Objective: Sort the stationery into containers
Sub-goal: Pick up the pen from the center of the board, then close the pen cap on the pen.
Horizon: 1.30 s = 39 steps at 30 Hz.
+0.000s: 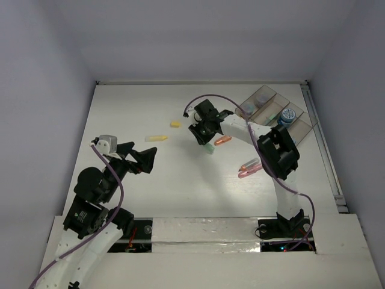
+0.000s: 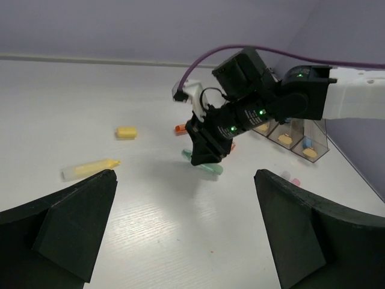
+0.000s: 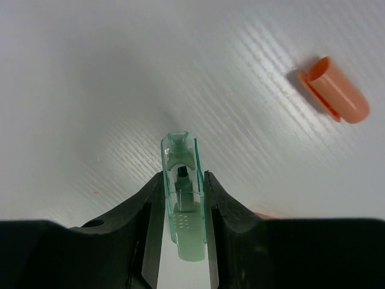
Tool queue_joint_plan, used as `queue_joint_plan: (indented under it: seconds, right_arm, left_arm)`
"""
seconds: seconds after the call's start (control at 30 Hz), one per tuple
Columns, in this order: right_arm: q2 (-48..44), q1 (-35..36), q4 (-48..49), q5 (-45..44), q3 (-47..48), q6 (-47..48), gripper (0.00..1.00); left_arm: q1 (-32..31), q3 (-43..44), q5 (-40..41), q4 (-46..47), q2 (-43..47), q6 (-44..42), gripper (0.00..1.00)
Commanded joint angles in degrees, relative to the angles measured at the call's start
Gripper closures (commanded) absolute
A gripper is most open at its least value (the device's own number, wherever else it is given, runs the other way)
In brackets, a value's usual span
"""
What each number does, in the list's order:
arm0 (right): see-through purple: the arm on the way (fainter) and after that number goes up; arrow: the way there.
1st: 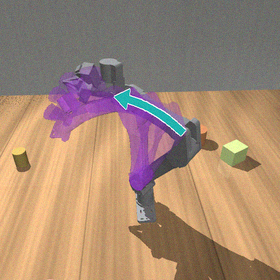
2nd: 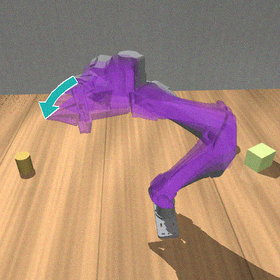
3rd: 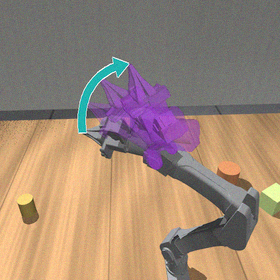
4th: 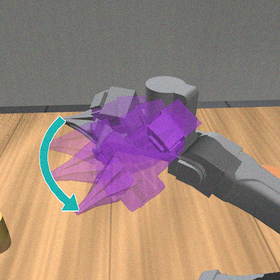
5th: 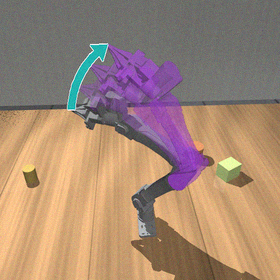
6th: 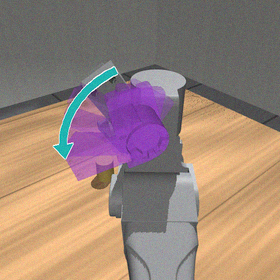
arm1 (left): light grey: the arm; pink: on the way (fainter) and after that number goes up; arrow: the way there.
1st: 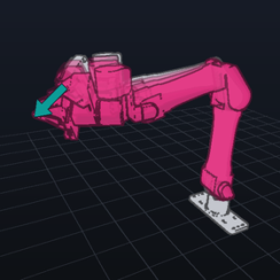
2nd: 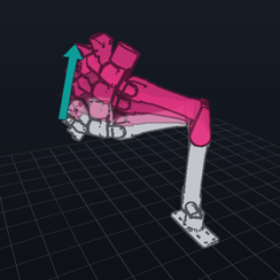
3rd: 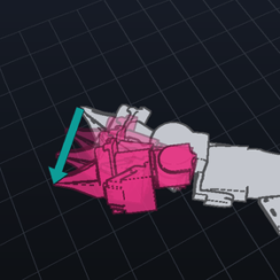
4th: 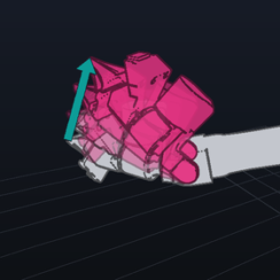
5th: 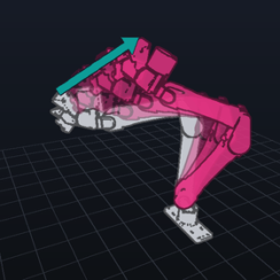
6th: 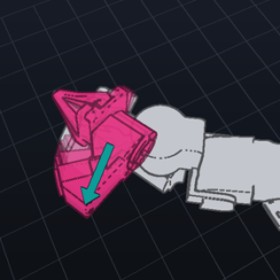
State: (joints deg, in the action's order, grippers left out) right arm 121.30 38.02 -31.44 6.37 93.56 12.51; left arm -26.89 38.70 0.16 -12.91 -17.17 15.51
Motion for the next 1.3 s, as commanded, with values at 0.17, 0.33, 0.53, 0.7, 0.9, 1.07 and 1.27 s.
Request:
queue_joint_plan:
  seconds: [0.17,0.33,0.53,0.7,0.9,1.07,1.27]
  right_arm:
    - [-13.71,0.56,19.12,-2.58,-7.15,-22.25,0.96]
    - [-20.65,0.56,30.81,-2.59,-14.09,-36.93,0.96]
    - [-24.44,0.56,45.05,2.24,-23.41,-50.99,0.96]
    - [-27.42,0.56,52.96,3.82,-29.65,-57.50,0.96]
    - [-31.02,1.09,55.87,2.42,-33.87,-59.27,0.96]
    - [-32.61,1.09,57.28,1.80,-35.72,-59.80,0.95]
    - [-32.70,1.71,58.34,2.15,-36.43,-60.50,0.95]
  left_arm:
    - [0.26,-1.08,-7.71,5.17,-6.56,3.64,0.10]
    - [0.26,-2.92,-10.36,8.51,-9.46,9.70,0.34]
    - [-1.05,-10.56,-9.75,17.91,-9.64,18.67,0.49]
    - [-5.00,-14.79,-4.30,25.45,-13.58,20.18,0.50]
    - [-11.06,-16.11,1.66,33.72,-22.54,18.34,0.48]
    - [-13.18,-16.55,3.88,37.95,-27.12,17.45,0.47]
    - [-14.94,-16.46,6.95,42.96,-31.34,16.22,0.48]
